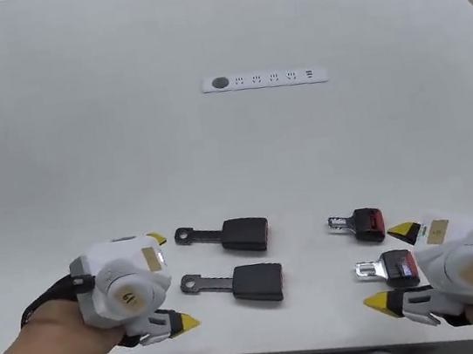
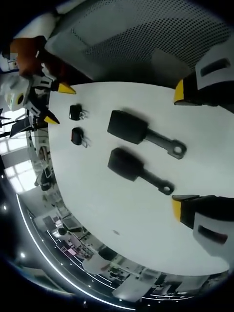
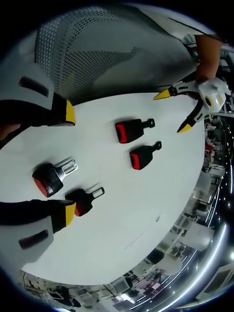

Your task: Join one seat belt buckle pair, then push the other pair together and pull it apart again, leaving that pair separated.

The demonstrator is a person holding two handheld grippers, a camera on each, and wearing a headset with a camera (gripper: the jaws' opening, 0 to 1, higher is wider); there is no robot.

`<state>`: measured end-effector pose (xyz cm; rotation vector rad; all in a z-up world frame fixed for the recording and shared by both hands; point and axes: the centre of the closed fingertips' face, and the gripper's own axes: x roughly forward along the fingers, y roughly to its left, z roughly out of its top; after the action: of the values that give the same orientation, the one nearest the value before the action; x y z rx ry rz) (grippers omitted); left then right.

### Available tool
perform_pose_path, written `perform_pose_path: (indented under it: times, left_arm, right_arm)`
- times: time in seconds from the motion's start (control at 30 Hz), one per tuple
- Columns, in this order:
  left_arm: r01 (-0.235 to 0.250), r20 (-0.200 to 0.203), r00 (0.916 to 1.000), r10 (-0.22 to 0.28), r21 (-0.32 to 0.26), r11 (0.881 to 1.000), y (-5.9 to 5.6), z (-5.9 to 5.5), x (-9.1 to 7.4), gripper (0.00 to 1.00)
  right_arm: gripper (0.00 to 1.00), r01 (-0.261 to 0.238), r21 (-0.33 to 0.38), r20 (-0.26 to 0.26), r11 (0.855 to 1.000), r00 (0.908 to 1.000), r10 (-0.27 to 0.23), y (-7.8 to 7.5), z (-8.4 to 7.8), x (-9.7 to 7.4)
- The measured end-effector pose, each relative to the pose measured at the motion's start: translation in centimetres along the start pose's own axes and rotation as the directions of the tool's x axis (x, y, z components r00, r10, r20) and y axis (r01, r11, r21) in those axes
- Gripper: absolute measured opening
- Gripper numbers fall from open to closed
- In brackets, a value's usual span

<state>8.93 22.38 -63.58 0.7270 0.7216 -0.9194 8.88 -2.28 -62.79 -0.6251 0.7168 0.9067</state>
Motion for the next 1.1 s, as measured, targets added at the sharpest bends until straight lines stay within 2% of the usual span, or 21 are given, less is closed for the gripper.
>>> perform_pose_path:
  times: [0.27,0.37,0.7,0.87,1.0,1.1]
  left_arm:
    - [0.061,0.02,0.9979,-0.062,0.046,0.997,-1.1,2.0,2.1,0.69]
    - [0.09,0.032,0.9952,-0.092,0.065,0.994,-1.6,2.8,2.8,0.66]
    - [0.147,0.01,0.9887,-0.149,0.12,0.982,-1.9,3.6,5.1,0.58]
    - [0.177,-0.011,0.984,-0.178,0.155,0.972,-2.2,4.0,6.1,0.56]
    - [0.203,0.0,0.9785,-0.206,0.165,0.965,-2.6,5.0,6.5,0.52]
    - [0.23,-0.008,0.9726,-0.232,0.176,0.957,-2.9,5.1,7.0,0.46]
  right_arm:
    - [0.57,-0.026,-0.029,-0.023,0.999,0.9994,0.025,-0.4,-0.4,1.0]
    - [0.55,-0.046,-0.041,-0.041,0.998,0.9982,0.044,-0.5,-1.1,1.6]
    - [0.5,-0.104,-0.064,-0.104,0.992,0.9898,0.097,-1.1,-2.9,2.3]
    - [0.5,-0.12,-0.076,-0.132,0.99,0.9852,0.109,-1.8,-4.0,2.8]
    - [0.49,-0.131,-0.067,-0.148,0.989,0.9817,0.12,-2.6,-4.8,3.0]
    - [0.48,-0.148,-0.058,-0.156,0.987,0.9782,0.137,-2.6,-4.9,2.8]
